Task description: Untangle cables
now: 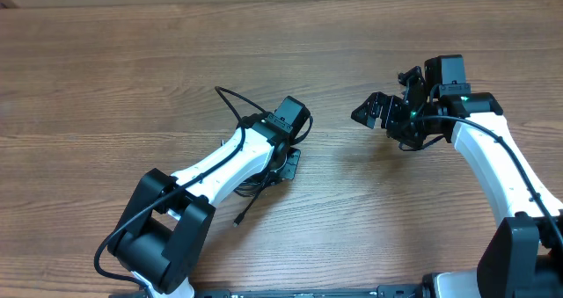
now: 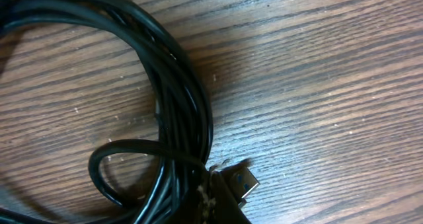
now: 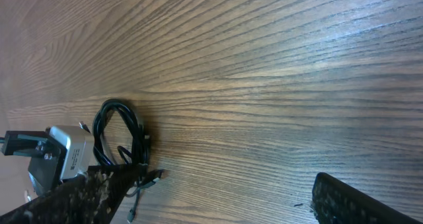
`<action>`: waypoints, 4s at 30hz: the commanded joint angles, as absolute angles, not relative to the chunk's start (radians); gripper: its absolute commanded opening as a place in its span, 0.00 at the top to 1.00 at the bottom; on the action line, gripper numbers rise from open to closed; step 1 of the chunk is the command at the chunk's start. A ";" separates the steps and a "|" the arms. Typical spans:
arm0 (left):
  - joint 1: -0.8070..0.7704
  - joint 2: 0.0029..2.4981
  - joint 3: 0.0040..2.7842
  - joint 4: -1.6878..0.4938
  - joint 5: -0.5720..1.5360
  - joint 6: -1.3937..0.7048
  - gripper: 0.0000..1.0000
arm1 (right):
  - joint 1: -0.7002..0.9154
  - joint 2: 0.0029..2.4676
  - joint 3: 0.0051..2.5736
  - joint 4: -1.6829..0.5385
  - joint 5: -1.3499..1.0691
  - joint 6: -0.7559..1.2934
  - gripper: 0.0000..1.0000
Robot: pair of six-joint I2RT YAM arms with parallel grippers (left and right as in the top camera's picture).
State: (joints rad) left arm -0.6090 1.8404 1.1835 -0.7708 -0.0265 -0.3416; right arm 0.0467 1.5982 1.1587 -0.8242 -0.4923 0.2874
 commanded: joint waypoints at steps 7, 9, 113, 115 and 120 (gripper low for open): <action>-0.614 1.859 1.178 -0.891 -0.009 -0.295 0.96 | 0.051 1.599 1.179 -0.822 -0.489 0.288 0.00; -0.615 1.859 1.178 -0.914 0.001 -0.283 0.96 | 0.051 1.599 1.179 -0.822 -0.489 0.288 0.00; 0.019 1.856 1.132 -0.968 0.570 -0.215 0.83 | 0.051 1.599 1.179 -0.839 -0.460 0.285 0.00; 0.019 1.856 1.138 -0.960 0.573 -0.216 0.81 | 0.051 1.599 1.179 -0.839 -0.459 0.285 0.00; 0.018 1.856 1.148 -0.930 0.573 -0.233 0.79 | 0.051 1.599 1.179 -0.833 -0.460 0.285 0.00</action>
State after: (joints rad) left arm 0.0166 1.8782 1.1305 -0.9443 0.5407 -0.2356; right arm 0.0467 1.5982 1.1587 -0.8421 -0.4664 0.2874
